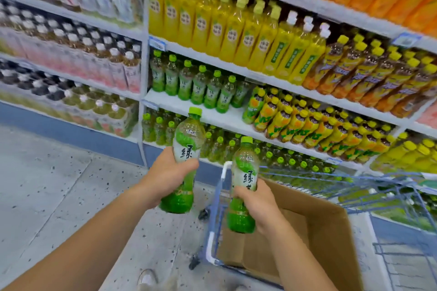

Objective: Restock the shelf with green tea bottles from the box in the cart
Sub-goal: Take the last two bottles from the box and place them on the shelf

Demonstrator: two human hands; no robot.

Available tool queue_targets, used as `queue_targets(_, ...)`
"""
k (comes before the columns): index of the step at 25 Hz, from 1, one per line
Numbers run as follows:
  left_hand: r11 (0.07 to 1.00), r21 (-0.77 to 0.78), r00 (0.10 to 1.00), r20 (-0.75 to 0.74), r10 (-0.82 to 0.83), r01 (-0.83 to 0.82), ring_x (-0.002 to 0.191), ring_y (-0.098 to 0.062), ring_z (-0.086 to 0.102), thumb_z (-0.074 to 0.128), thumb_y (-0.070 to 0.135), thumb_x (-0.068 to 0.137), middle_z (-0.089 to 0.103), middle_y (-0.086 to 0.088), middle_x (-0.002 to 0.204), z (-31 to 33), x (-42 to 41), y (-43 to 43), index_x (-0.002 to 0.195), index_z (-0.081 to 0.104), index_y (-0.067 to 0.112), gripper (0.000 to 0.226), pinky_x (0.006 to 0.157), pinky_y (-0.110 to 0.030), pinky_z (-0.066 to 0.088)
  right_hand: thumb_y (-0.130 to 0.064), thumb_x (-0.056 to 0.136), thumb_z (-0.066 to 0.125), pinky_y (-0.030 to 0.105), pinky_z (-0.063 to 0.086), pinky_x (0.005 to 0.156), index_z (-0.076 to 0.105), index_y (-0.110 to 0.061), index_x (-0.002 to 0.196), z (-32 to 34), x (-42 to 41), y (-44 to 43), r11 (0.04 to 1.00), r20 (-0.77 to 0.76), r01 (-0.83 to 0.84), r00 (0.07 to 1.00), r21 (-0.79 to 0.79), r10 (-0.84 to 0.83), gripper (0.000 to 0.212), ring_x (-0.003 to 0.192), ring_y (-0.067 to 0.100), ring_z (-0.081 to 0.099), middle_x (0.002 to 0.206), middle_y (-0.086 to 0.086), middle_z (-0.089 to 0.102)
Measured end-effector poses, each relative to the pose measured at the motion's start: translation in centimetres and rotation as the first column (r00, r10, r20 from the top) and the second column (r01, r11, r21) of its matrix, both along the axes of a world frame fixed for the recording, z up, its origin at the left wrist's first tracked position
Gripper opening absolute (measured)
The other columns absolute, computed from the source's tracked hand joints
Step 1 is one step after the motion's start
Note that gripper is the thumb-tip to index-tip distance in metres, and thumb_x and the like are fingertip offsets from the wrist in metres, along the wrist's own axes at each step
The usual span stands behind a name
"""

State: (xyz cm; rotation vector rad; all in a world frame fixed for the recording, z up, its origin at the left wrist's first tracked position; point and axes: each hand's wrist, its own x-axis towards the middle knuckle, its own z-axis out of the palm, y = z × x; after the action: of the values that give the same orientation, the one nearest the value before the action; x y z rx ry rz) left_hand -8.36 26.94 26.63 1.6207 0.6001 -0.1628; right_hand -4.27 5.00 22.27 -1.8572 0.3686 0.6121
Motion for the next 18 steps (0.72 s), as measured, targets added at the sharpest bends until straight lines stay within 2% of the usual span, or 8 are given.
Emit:
queue_targets(4,0.999,-0.032,1.000,-0.009,-0.011,0.011,0.085,-0.021,0.062,0.067,0.022,0.089,0.063,-0.005,0.097,0.7,0.8,5.9,0.102,0.053,0.024,0.020,0.072,-0.036,0.049,-0.007,0.078,0.069,0.036,0.054,0.061,0.062,-0.011,0.098,1.1,1.7,6.3,0.999,0.036,-0.007,0.999,0.039,0.006,0.022,0.071,0.027,0.067,0.080,0.008,0.068)
queue_targets(7,0.999,-0.041,0.999,-0.015,-0.031,0.030,0.089,-0.022,0.064,0.068,0.023,0.087,0.064,-0.004,0.100,0.3,2.0,8.5,0.105,0.052,0.026,0.024,0.077,-0.038,0.052,-0.013,0.076,0.072,0.037,0.056,0.063,0.062,-0.014,0.104,1.1,3.5,9.3,1.000,0.051,-0.006,0.999,0.029,0.004,0.030,0.079,0.028,0.070,0.090,0.009,0.070)
queue_targets(10,0.999,-0.020,0.999,-0.027,-0.040,0.040,0.095,-0.021,0.065,0.071,0.028,0.085,0.066,-0.002,0.105,-0.6,3.7,10.2,0.110,0.052,0.029,0.031,0.089,-0.045,0.054,-0.014,0.076,0.073,0.035,0.055,0.062,0.061,-0.015,0.105,0.7,6.3,11.8,0.999,0.070,-0.005,0.998,0.040,0.003,0.031,0.082,0.027,0.070,0.095,0.010,0.070)
queue_targets(12,0.999,0.001,0.998,-0.038,-0.044,0.044,0.097,-0.020,0.066,0.071,0.031,0.083,0.067,0.000,0.106,-1.5,5.2,11.4,0.113,0.053,0.030,0.035,0.091,-0.049,0.054,-0.012,0.077,0.073,0.037,0.056,0.067,0.060,-0.015,0.104,0.1,8.1,13.3,0.998,0.074,0.014,0.997,0.055,-0.018,0.030,0.085,0.028,0.068,0.096,0.010,0.069)
queue_targets(14,0.999,0.011,0.998,-0.051,-0.042,0.042,0.100,-0.020,0.066,0.071,0.036,0.082,0.067,0.003,0.109,-2.5,7.1,12.3,0.116,0.053,0.032,0.039,0.092,-0.049,0.054,-0.012,0.078,0.072,0.041,0.057,0.072,0.059,-0.017,0.105,-0.5,9.8,14.7,0.996,0.068,0.037,0.997,0.082,-0.043,0.030,0.087,0.028,0.068,0.097,0.010,0.068)
queue_targets(18,0.999,0.000,0.999,-0.037,-0.036,0.036,0.093,-0.013,0.067,0.072,0.023,0.087,0.070,0.005,0.102,-4.0,12.7,13.2,0.114,0.057,0.031,0.031,0.075,-0.032,0.054,-0.012,0.076,0.073,0.044,0.058,0.078,0.059,-0.020,0.102,-2.1,13.9,16.3,0.990,0.079,0.119,0.989,0.076,-0.125,0.031,0.087,0.026,0.068,0.096,0.007,0.069)
